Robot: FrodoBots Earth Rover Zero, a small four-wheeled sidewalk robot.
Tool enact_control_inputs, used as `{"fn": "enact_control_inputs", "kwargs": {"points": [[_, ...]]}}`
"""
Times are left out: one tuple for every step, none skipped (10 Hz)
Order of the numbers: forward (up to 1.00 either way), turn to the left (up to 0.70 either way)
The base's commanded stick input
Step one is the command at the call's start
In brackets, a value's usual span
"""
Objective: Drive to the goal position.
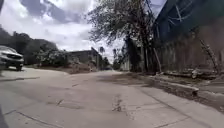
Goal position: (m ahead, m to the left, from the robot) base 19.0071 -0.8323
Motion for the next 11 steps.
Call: {"fn": "enact_control_inputs", "kwargs": {"points": [[0.50,0.00],[0.50,0.00],[0.50,0.00],[0.50,0.00],[0.50,0.00],[0.50,0.00],[0.50,0.00],[0.50,0.00],[0.50,0.00],[0.50,0.00],[0.50,0.00]]}}
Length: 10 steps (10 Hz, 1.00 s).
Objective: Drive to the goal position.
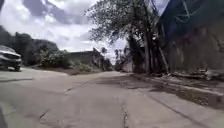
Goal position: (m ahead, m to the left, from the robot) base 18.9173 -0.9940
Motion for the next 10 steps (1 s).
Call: {"fn": "enact_control_inputs", "kwargs": {"points": [[0.50,0.00],[0.50,0.00],[0.50,0.00],[0.50,0.00],[0.50,0.00],[0.50,0.00],[0.50,0.00],[0.50,0.00],[0.50,0.00],[0.50,0.00]]}}
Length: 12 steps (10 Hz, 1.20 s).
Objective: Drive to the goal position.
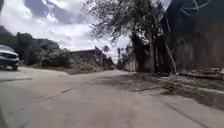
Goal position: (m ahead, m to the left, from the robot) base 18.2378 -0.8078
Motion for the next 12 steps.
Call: {"fn": "enact_control_inputs", "kwargs": {"points": [[0.50,0.00],[0.50,0.00],[0.50,0.00],[0.50,0.00],[0.50,0.00],[0.50,0.00],[0.50,0.00],[0.50,0.00],[0.50,0.00],[0.50,0.00],[0.50,0.00],[0.50,0.00]]}}
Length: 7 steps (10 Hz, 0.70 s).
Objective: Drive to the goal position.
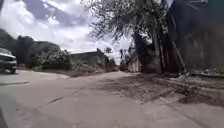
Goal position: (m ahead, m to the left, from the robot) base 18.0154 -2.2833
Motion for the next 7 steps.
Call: {"fn": "enact_control_inputs", "kwargs": {"points": [[0.50,0.00],[0.50,0.00],[0.50,0.00],[0.50,0.00],[0.50,0.00],[0.50,0.00],[0.50,0.00]]}}
